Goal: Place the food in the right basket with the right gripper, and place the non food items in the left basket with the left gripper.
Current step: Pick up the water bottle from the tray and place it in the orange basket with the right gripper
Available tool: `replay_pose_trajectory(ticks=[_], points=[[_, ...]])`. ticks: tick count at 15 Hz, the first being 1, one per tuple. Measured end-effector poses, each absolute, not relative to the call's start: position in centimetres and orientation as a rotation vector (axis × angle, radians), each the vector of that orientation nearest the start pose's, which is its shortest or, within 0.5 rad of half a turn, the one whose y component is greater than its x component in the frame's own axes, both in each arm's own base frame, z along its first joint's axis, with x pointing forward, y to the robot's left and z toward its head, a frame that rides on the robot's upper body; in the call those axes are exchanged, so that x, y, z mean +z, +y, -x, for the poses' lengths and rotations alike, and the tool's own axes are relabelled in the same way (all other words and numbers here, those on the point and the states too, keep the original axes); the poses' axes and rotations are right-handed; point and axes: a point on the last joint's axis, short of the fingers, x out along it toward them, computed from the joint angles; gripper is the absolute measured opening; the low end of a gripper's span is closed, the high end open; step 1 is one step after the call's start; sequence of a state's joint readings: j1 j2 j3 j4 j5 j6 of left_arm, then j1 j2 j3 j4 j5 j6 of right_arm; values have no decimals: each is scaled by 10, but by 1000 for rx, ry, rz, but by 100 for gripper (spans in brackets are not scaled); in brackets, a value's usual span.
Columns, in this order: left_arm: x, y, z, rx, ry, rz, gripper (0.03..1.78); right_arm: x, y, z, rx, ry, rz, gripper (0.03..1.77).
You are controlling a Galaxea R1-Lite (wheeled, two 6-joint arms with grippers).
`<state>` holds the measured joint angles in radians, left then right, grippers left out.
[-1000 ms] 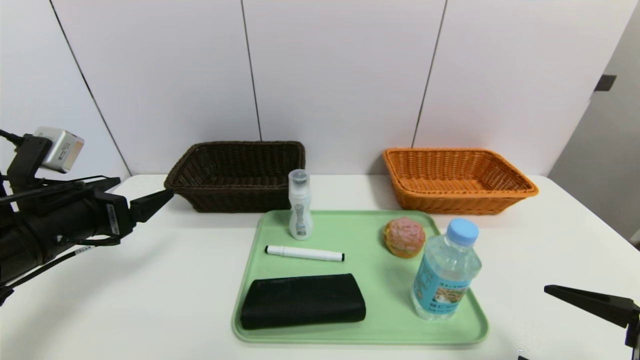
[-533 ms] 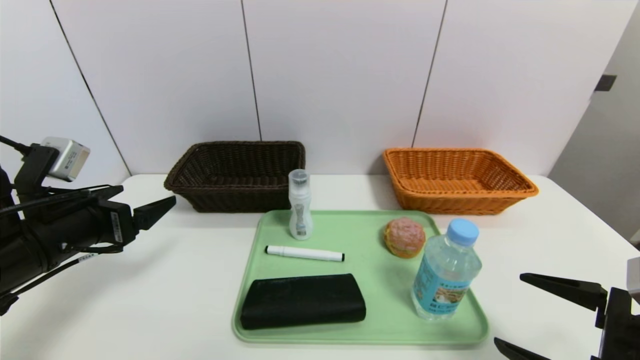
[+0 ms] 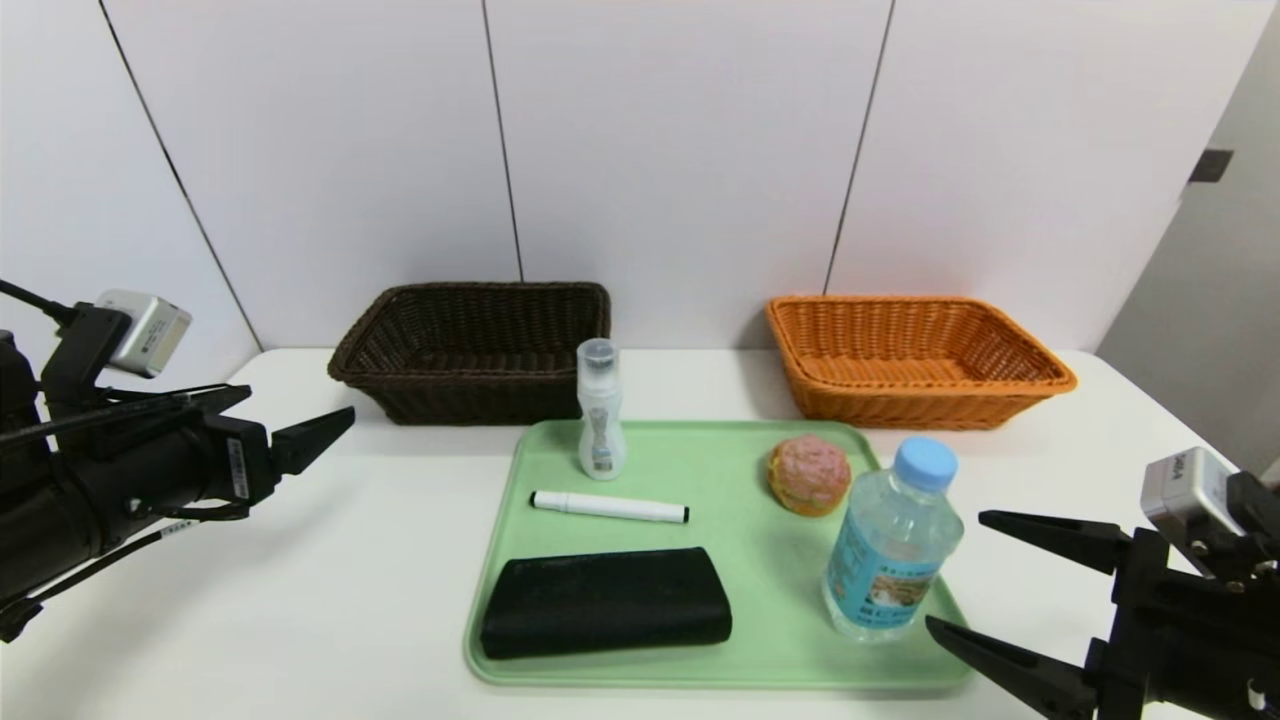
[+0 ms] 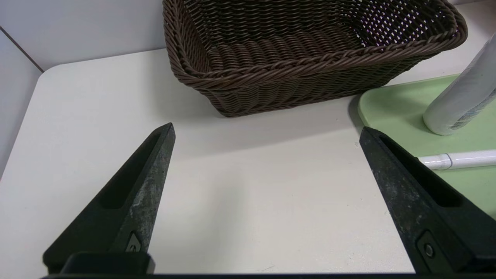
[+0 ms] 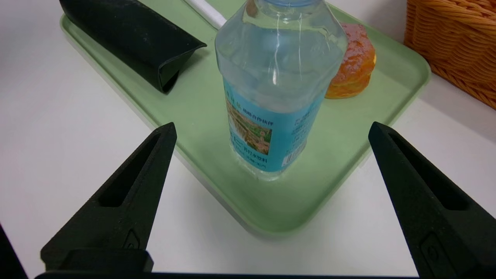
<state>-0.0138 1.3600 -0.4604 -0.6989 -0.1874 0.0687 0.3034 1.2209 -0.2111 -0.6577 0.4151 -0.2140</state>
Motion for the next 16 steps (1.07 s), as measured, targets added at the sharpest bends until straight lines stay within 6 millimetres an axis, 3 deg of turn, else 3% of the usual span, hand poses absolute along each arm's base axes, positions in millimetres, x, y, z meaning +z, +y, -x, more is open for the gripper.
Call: replay_pose_trajectory(ticks=[10,16], points=[[179,-7,-204,-208,208,-48,169,126,75,-175,789,282,168,171],[177,-7,-203,-208,218,-46,169,116,78,-186,788,305,167,171]])
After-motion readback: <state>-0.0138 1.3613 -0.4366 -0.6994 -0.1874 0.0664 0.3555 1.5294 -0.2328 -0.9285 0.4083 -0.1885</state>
